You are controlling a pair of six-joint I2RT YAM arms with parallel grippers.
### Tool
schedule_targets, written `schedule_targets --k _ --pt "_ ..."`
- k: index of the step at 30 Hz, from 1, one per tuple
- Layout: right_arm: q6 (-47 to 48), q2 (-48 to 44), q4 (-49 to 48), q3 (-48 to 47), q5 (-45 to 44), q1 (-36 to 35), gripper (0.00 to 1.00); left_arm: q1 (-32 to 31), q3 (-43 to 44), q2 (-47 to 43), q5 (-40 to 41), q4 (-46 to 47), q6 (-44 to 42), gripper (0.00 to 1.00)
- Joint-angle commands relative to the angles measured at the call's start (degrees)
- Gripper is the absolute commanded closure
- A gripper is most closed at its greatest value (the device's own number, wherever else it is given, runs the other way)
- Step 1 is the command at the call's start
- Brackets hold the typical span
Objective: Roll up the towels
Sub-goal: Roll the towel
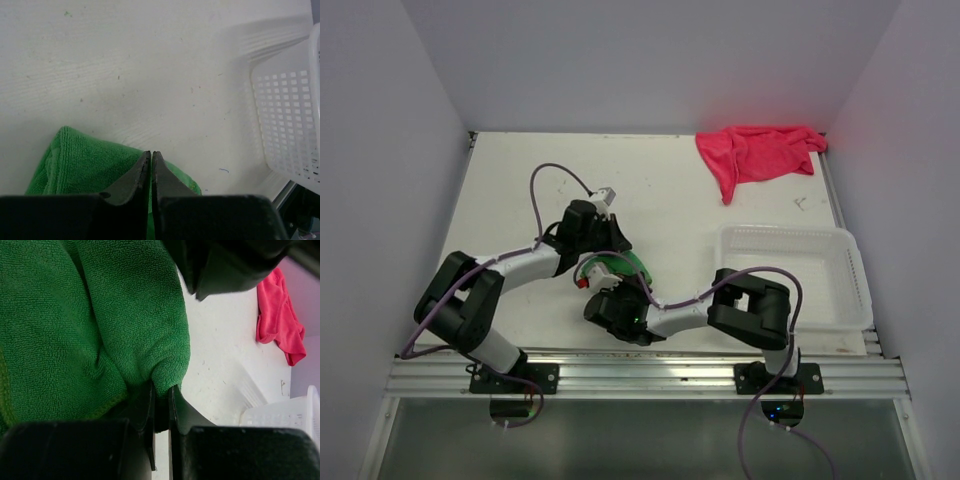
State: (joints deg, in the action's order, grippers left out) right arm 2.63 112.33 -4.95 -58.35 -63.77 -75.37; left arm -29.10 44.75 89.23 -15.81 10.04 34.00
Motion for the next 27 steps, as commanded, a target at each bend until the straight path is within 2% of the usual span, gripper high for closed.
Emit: schedule_targets --k 1,8,11,13,17,24,27 --pt "-1.05 1.66 2.22 -2.29 1.19 -0.56 1.0 -0.43 -2.99 -0.73 0.43 2.61 0.98 0.92" --pt "-4.11 0.0 3.72 -2.21 4.44 -0.74 0.99 -0.43 -6.08 1.12 2.89 3.23 0.19 0.93" --pt "-6.75 -1.93 4.77 -2.3 6.37 -0.3 0.87 -0.43 -7.4 2.08 3.42 3.84 0.28 0.93" --pt "-8.16 -2.73 6.34 -2.47 7.16 0.22 0.85 -0.43 -8.62 2.79 3.68 4.89 0.54 0.94" --pt "-10.28 -5.54 6.36 -1.51 8.75 0.84 0.65 -0.34 -10.3 3.67 3.6 6.39 1.24 0.95" --pt "-10.63 -13.8 2.93 2.18 9.62 0.84 0.53 -0.25 -10.56 3.85 3.86 6.48 0.89 0.95" --pt "-13.35 -17.93 2.84 3.5 13.13 1.54 0.49 0.1 -10.21 3.76 3.69 6.13 0.63 0.95"
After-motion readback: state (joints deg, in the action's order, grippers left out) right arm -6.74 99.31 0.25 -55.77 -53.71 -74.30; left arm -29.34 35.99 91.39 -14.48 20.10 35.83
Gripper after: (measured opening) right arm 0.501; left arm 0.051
